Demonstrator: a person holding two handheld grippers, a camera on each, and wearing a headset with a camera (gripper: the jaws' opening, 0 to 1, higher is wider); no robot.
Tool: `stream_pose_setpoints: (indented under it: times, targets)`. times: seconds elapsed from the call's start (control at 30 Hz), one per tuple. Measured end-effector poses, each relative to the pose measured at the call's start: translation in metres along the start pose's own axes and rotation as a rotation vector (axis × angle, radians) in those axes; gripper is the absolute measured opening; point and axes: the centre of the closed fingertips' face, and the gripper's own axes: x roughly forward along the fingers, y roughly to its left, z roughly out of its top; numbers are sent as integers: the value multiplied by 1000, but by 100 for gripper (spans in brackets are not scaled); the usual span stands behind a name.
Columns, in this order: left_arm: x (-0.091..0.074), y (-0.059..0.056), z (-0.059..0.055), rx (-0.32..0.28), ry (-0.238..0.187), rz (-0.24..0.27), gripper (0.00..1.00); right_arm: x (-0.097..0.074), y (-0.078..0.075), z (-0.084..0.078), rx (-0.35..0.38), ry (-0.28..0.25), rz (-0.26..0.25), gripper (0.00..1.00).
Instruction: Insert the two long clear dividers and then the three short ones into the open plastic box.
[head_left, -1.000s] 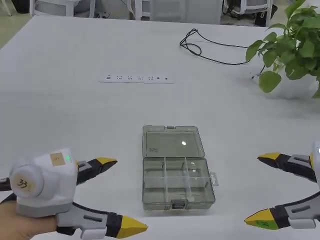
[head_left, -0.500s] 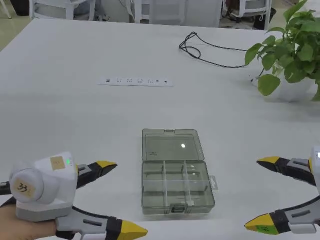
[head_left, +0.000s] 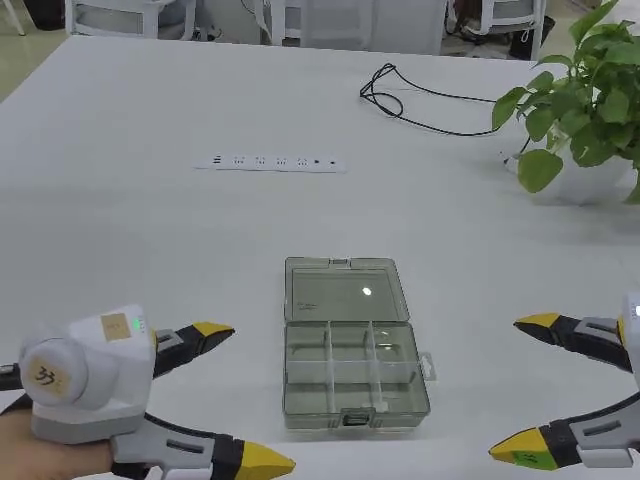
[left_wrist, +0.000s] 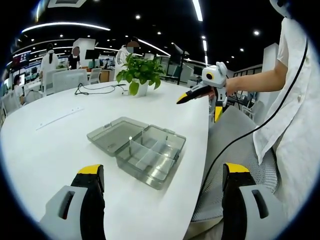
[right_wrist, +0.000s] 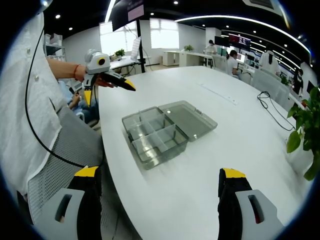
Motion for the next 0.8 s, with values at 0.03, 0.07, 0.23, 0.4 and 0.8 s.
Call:
stream_pose_setpoints:
  times: [0.03,0.07,0.23,0.4,0.8]
  targets:
    - [0,0,0,-1,0,0,100,0,0,0,-1,1,1,98]
    - [0,0,0,0,1,0,100,0,0,0,-2,2,2,98]
    - [-1,0,-1,0,1,1,100,0,1,0,-4,2,2,98]
    - [-2,0,-1,2,2,1,100,0,0,1,-3,0,1,98]
    - [-1,0,0,1,-3,2,100,0,0,1,-6,4,1,98]
